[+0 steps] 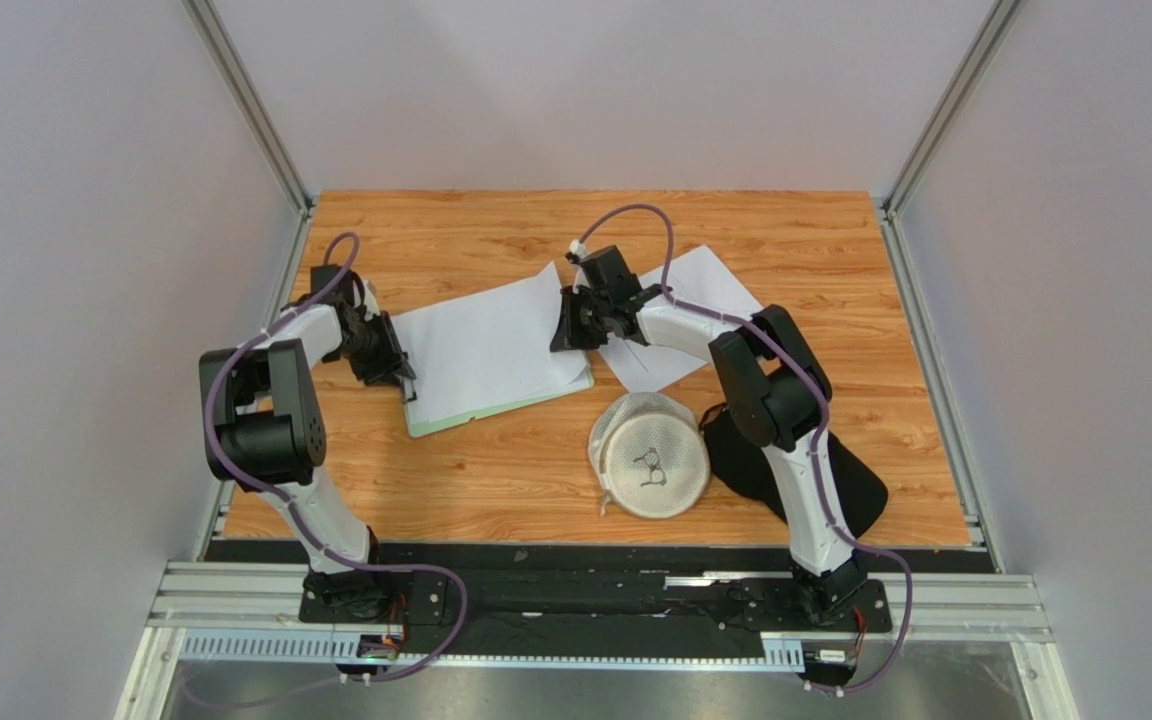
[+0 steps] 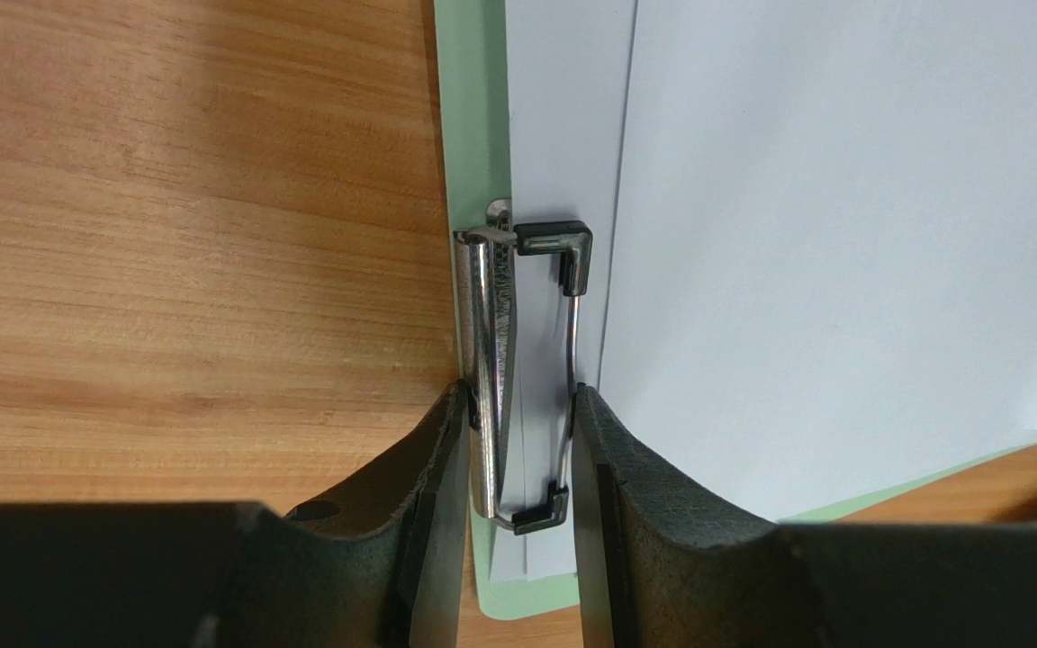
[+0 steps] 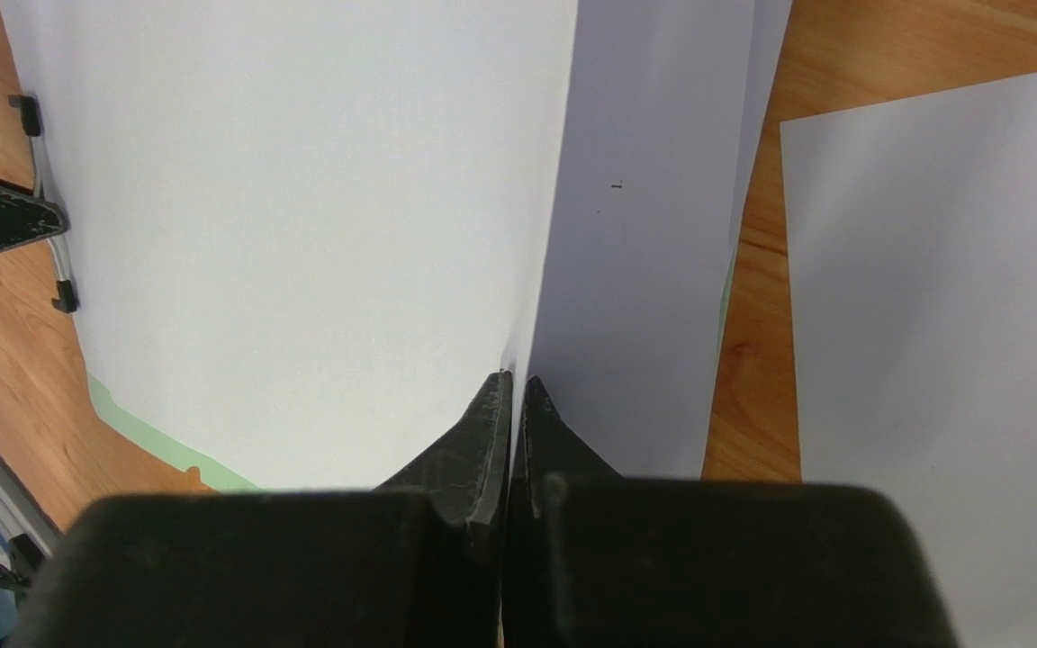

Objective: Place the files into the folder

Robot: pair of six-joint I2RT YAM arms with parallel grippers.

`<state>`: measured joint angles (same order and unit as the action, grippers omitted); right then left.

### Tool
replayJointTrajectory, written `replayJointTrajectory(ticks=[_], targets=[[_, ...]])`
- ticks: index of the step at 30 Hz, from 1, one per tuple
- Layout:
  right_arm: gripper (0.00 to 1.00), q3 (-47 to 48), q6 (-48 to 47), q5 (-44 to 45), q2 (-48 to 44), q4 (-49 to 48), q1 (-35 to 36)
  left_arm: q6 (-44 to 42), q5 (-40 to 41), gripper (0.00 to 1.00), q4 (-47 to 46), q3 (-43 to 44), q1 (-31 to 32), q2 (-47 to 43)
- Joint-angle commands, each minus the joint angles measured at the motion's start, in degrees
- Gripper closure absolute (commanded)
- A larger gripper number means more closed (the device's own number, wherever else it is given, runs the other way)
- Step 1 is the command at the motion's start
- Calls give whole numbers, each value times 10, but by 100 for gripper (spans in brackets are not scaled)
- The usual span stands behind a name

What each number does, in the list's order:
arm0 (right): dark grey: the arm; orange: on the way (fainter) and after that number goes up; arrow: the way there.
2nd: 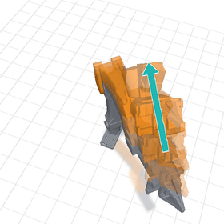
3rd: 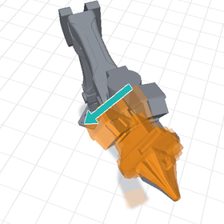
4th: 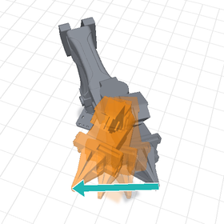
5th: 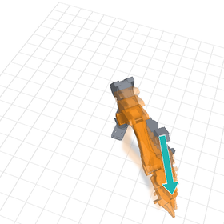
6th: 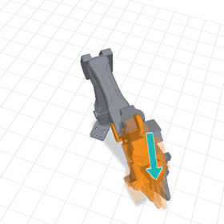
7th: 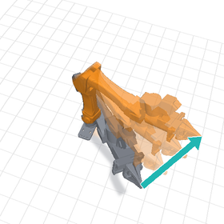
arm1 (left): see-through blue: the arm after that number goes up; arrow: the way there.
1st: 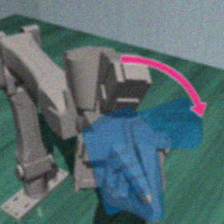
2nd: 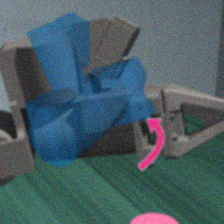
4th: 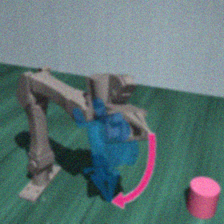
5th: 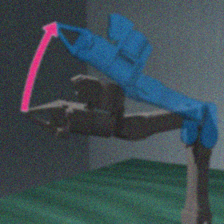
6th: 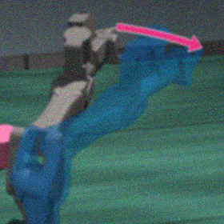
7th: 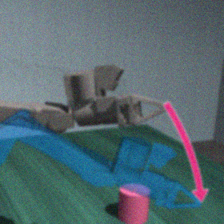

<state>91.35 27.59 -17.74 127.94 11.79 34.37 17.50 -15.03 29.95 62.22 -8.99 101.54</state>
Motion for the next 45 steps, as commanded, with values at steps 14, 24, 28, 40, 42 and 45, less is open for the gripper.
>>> replayJointTrajectory(ticks=[14, 24, 28, 40, 42, 45], targets=[[100, 48, -34, 47, 14, 45, 14, 2, -60, 100, -65, -28, -5, -49], [100, 55, -76, 85, 6, 50, 32, 7, -71, 100, -76, -32, -4, -50], [100, 48, -74, 83, -1, 39, 34, 11, -73, 100, -72, -29, -5, -40], [100, 57, -56, 50, -18, 18, 53, 3, -43, 100, -54, -23, -5, -41], [100, 55, -54, 53, -21, 14, 52, 2, -40, 100, -50, -18, -4, -37], [100, 56, -57, 51, -17, 12, 47, -6, -30, 100, -36, -12, -4, -34]])
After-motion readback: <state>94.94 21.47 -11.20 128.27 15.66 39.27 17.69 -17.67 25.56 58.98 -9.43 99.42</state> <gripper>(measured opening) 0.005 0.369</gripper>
